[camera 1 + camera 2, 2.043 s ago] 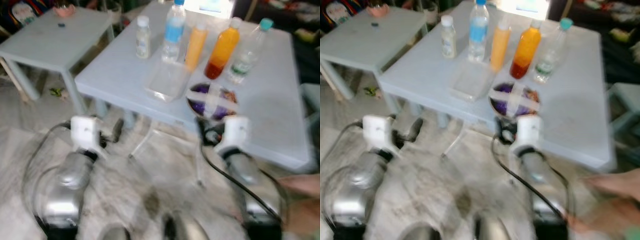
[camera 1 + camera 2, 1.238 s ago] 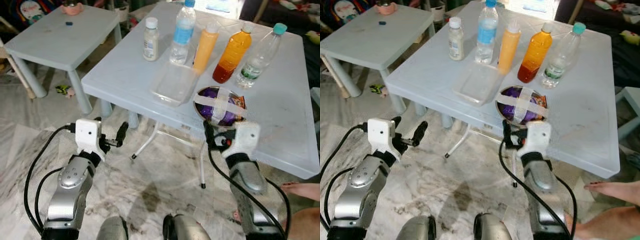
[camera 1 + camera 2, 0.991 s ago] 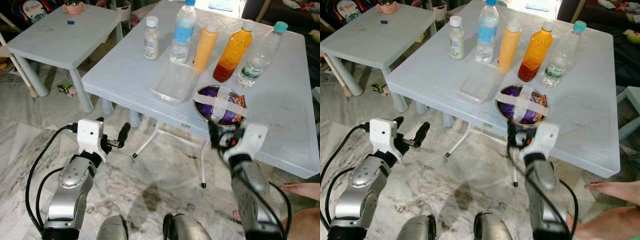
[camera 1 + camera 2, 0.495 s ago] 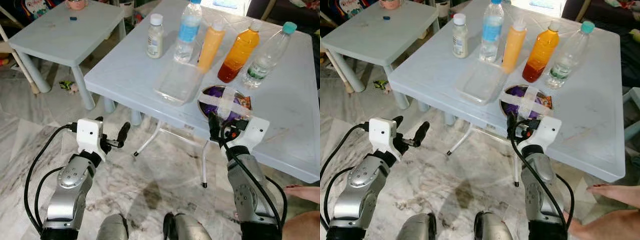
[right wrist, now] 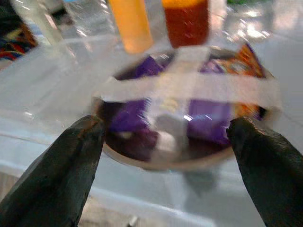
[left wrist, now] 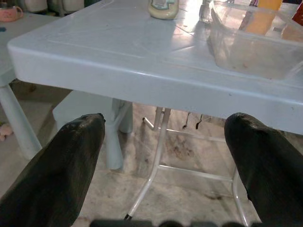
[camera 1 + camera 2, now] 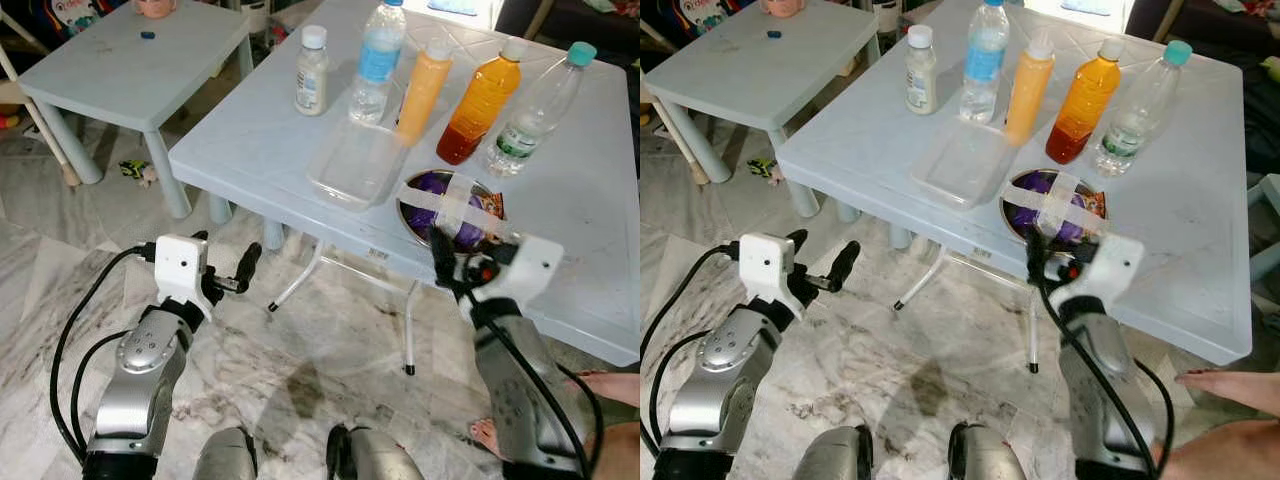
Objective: Restocking fridge
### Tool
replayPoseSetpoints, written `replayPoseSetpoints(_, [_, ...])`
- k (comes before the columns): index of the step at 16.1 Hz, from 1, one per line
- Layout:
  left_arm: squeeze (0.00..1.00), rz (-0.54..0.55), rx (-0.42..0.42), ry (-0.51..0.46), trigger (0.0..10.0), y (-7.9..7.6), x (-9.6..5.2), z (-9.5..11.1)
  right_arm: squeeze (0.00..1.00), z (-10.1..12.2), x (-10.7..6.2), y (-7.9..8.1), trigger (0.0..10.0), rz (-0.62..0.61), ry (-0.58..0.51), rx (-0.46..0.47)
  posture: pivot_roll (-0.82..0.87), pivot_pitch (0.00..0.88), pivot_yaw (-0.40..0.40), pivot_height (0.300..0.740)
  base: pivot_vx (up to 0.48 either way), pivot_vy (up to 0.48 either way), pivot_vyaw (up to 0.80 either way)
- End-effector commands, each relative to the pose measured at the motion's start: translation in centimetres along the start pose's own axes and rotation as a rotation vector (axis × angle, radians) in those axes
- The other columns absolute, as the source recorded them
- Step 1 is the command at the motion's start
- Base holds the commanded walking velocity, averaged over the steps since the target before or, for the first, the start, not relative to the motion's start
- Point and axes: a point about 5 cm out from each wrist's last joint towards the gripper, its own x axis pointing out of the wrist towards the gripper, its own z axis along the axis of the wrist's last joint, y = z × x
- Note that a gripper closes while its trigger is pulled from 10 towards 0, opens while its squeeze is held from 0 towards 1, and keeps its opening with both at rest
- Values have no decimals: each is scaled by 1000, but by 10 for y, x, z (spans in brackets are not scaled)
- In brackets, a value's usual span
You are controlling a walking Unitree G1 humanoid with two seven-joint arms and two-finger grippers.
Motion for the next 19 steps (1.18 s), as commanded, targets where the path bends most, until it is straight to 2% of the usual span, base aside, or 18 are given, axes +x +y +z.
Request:
replayPoseSetpoints(1, [0, -22, 6, 5, 10000, -2, 0, -2, 0, 1, -4, -5, 10000, -35, 17, 24, 52, 123, -34, 740, 0, 0, 0])
replayPoseSetpoints(3, [0, -32, 12, 6, 10000, -2, 1, -1, 0, -5, -6, -11, 10000, -91, 59, 73, 55, 117, -30, 740, 0, 0, 0])
replayPoseSetpoints(7, [0, -44, 20, 7, 10000, -2, 1, -2, 0, -8, -5, -12, 10000, -102, 82, 105, 55, 118, -23, 740, 0, 0, 0])
replayPoseSetpoints(12, [0, -61, 34, 10, 10000, -4, 1, -2, 0, 0, 21, -9, 10000, -123, 52, 166, 66, 123, -17, 740, 0, 0, 0])
replayPoseSetpoints(14, [0, -60, 36, 12, 10000, -4, 1, -2, 0, -2, 28, -10, 10000, -141, 77, 219, 72, 129, -19, 740, 0, 0, 0])
replayPoseSetpoints(15, [0, -59, 35, 13, 10000, -4, 0, -2, 0, -6, 30, -9, 10000, -150, 120, 207, 72, 130, -19, 740, 0, 0, 0])
replayPoseSetpoints(16, [0, -59, 35, 13, 10000, -4, 0, -2, 0, -7, 31, -9, 5255, -154, 124, 213, 74, 137, -19, 740, 0, 0, 0])
replayPoseSetpoints(17, [0, -59, 36, 12, 10000, -4, 0, -2, 0, -9, 32, -9, 3137, -159, 142, 202, 75, 141, -19, 740, 0, 0, 0])
replayPoseSetpoints(18, [0, -54, 35, 12, 10000, -4, 0, -2, 0, -12, 32, -11, 0, -184, 159, 201, 76, 145, -19, 740, 0, 0, 0])
replayPoseSetpoints(19, [0, -53, 35, 11, 10000, -4, 0, -2, 0, -12, 32, -12, 0, -190, 162, 201, 76, 145, -18, 740, 0, 0, 0])
